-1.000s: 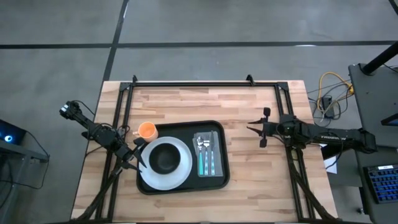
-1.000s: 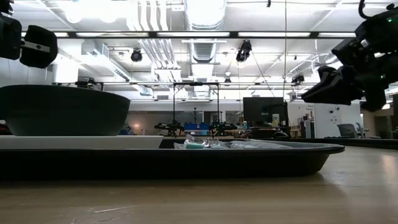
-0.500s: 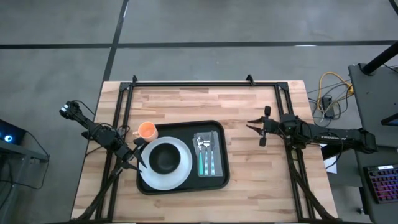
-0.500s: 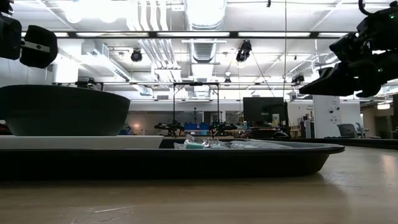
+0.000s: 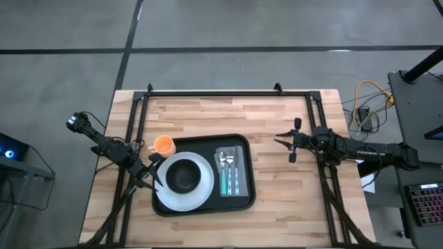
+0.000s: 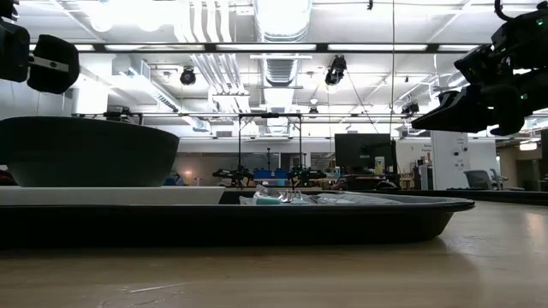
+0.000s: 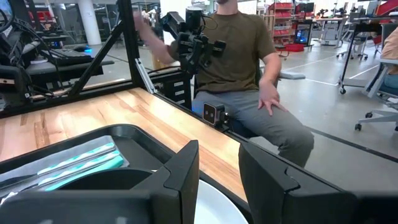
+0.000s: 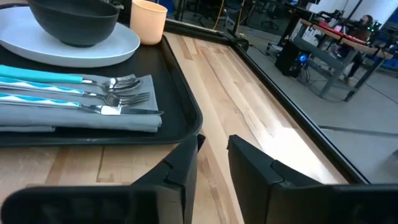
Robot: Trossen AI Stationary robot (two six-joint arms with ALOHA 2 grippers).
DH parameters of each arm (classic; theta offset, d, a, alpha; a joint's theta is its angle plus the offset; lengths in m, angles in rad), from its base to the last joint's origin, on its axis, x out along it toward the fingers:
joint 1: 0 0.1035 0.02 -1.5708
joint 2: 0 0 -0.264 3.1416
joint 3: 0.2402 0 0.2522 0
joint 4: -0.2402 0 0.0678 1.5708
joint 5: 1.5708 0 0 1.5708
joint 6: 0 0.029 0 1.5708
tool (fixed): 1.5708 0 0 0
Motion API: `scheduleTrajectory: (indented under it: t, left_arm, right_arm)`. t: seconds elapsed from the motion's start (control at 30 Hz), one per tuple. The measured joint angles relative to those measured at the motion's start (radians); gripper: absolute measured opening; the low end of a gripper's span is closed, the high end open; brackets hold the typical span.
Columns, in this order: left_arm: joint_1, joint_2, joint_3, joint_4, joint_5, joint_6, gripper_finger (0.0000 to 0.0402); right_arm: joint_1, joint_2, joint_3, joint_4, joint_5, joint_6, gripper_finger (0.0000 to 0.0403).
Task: Set up tray
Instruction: Return to Home Position
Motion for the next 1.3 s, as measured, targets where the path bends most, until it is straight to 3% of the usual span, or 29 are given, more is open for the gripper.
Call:
scheduleTrajectory:
  t: [1.3]
  left_arm:
    - [0.0, 0.0, 0.0, 0.0, 0.0, 0.0, 0.0096]
  right_arm:
    - [0.0, 0.0, 0.0, -0.001, 0.0, -0.002, 0.0073]
